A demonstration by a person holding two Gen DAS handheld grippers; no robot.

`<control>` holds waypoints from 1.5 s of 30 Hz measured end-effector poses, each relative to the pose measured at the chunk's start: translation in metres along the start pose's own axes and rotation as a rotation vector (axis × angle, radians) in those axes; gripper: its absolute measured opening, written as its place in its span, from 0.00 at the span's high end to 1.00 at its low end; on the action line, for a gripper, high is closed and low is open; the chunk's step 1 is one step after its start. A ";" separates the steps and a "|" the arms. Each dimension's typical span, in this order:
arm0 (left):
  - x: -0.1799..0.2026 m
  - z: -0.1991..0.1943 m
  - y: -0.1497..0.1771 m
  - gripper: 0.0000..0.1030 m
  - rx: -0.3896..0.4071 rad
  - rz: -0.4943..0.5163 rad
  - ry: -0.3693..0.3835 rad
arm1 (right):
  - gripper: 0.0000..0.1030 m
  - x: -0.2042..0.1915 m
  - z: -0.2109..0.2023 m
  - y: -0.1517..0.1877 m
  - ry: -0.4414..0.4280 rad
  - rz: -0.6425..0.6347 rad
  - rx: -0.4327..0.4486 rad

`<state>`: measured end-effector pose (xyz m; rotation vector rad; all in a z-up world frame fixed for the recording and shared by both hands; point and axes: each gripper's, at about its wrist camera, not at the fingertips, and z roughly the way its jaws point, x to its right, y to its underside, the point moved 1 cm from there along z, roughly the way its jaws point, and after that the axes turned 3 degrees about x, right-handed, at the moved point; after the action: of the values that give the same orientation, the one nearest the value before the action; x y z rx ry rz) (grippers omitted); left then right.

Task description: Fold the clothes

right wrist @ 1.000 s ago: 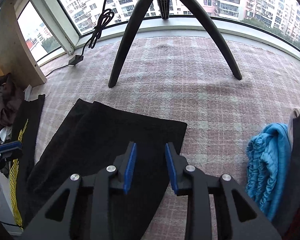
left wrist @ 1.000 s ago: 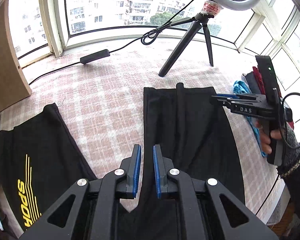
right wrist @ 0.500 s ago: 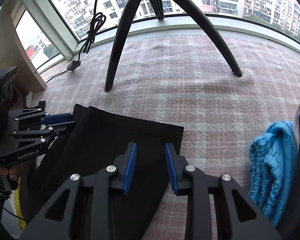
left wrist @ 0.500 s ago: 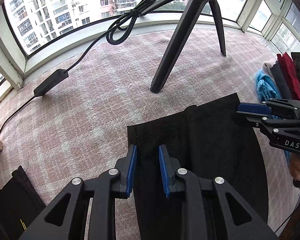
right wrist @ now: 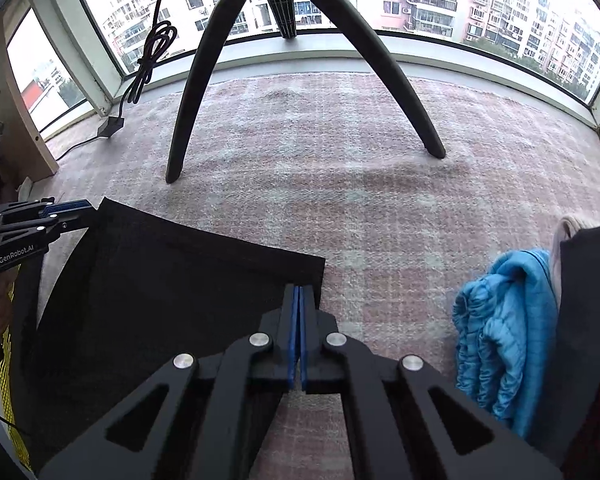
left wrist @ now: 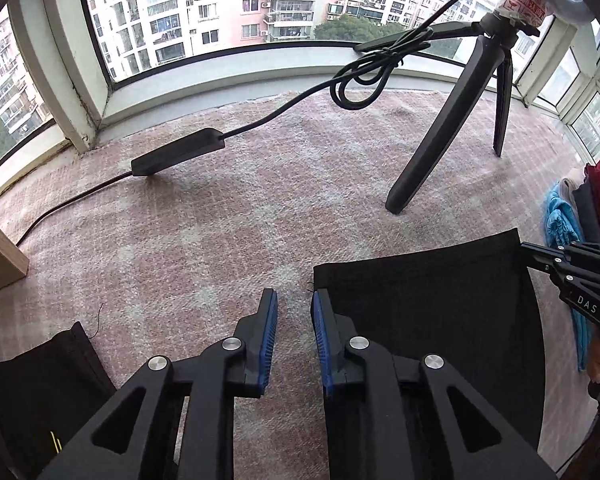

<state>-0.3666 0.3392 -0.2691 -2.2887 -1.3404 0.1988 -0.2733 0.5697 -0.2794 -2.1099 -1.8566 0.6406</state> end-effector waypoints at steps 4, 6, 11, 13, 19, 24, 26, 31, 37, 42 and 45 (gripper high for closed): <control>-0.002 -0.045 0.017 0.84 0.018 0.006 0.082 | 0.99 0.004 -0.011 0.000 -0.039 0.035 -0.006; 0.007 -0.083 0.036 0.84 0.030 0.049 0.127 | 0.96 0.008 -0.028 0.003 -0.103 0.079 -0.001; 0.041 -0.178 0.093 0.78 0.023 0.203 0.172 | 0.96 0.008 -0.108 0.025 -0.179 0.072 0.039; 0.052 -0.208 0.129 0.75 -0.013 0.217 0.191 | 0.96 0.010 -0.149 0.038 -0.197 0.062 0.050; 0.128 -0.237 0.238 0.69 -0.151 0.246 0.354 | 0.62 0.023 -0.233 0.068 -0.224 0.040 0.075; 0.209 -0.210 0.299 0.69 -0.204 0.369 0.434 | 0.62 0.028 -0.247 0.071 -0.150 0.032 0.094; 0.225 -0.199 0.313 0.69 -0.229 0.406 0.393 | 0.62 0.027 -0.252 0.076 -0.159 0.016 0.087; 0.211 -0.217 0.324 0.68 -0.218 0.355 0.385 | 0.62 0.028 -0.312 0.092 -0.198 -0.042 0.097; 0.226 -0.199 0.330 0.63 -0.204 0.343 0.408 | 0.46 0.030 -0.345 0.117 -0.040 -0.105 0.288; 0.258 -0.169 0.337 0.63 -0.181 0.417 0.335 | 0.45 0.024 -0.273 0.114 -0.121 -0.048 0.188; 0.256 -0.161 0.329 0.67 -0.173 0.381 0.311 | 0.45 0.011 -0.230 0.103 -0.150 -0.051 0.156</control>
<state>0.0788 0.3707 -0.2535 -2.5747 -0.7875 -0.1524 -0.0713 0.5868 -0.1291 -1.9570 -1.8631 0.9221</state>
